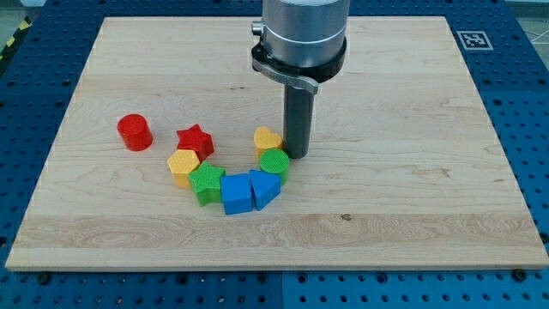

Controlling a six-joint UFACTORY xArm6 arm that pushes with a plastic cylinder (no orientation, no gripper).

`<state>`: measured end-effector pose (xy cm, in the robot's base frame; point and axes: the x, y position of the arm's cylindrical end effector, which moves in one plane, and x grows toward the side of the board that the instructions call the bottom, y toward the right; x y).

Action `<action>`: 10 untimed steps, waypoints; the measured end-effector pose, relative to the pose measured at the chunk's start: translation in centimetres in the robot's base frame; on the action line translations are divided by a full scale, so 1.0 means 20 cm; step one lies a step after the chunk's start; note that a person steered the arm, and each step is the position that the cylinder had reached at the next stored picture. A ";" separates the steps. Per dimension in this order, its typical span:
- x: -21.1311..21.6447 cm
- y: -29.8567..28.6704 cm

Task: Point at the red circle

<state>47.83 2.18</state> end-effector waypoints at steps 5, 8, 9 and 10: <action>-0.45 -0.50; -0.42 -1.22; -0.34 -1.35; -0.18 -1.39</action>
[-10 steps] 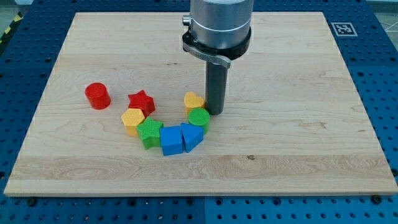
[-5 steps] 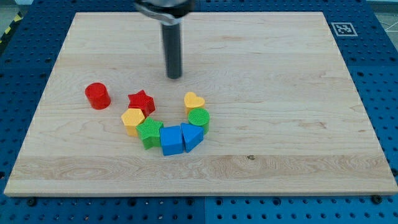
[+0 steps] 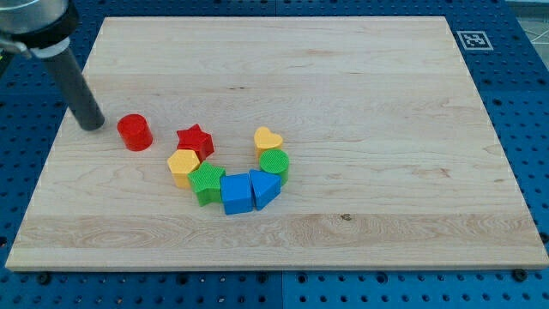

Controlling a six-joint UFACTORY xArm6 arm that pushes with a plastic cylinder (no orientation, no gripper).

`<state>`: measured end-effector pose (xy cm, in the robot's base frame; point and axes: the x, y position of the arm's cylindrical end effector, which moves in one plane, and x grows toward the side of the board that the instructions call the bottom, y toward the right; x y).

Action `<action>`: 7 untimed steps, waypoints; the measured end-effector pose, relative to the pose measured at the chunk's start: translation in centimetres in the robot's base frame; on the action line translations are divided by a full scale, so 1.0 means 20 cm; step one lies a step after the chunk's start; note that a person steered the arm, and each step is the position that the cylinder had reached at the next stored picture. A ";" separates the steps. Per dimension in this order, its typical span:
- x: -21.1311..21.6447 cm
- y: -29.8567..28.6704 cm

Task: Point at the red circle

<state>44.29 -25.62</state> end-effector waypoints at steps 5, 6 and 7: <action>0.11 0.01; 0.12 0.06; 0.12 0.14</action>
<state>46.70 -22.90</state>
